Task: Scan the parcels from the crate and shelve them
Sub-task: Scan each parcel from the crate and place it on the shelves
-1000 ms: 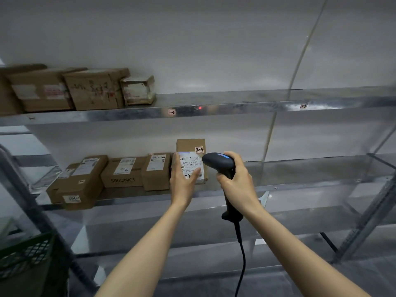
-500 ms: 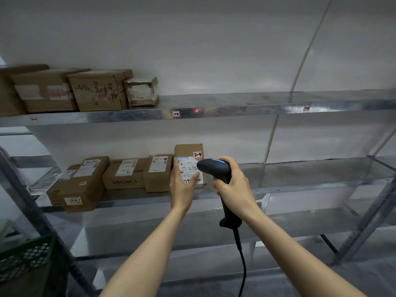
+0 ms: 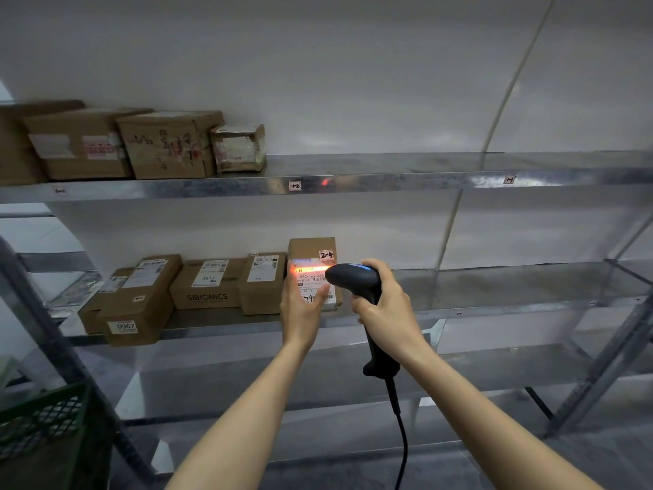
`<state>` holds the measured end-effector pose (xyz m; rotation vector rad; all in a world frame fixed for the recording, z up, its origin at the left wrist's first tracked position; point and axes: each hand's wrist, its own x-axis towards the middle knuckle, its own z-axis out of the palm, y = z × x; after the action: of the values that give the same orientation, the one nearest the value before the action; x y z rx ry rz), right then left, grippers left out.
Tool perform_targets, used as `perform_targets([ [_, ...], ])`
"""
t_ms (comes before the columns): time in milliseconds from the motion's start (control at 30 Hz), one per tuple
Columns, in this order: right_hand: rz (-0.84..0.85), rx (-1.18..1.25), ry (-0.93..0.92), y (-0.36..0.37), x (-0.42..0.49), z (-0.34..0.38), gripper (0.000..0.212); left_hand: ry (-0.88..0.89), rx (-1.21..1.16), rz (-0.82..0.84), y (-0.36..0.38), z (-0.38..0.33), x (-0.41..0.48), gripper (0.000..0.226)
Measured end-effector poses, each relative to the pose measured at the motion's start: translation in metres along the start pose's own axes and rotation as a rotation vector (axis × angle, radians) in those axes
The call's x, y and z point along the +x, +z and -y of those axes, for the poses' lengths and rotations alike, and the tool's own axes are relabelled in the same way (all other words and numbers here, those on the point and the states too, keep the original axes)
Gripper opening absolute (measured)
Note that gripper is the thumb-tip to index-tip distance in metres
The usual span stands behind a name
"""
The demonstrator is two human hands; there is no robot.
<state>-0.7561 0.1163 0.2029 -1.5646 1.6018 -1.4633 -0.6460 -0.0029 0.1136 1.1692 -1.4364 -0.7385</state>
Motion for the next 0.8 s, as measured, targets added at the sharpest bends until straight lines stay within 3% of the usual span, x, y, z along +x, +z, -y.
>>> perform_targets([
  [367,-0.039,-0.021,-0.022,-0.007,0.002,-0.005,0.046,-0.015,0.024,-0.043,-0.007,-0.010,0.003,0.085],
  [800,-0.069,0.008,-0.086,-0.030,0.016,0.006,0.048,0.113,0.042,-0.095,-0.025,-0.072,0.025,0.082],
])
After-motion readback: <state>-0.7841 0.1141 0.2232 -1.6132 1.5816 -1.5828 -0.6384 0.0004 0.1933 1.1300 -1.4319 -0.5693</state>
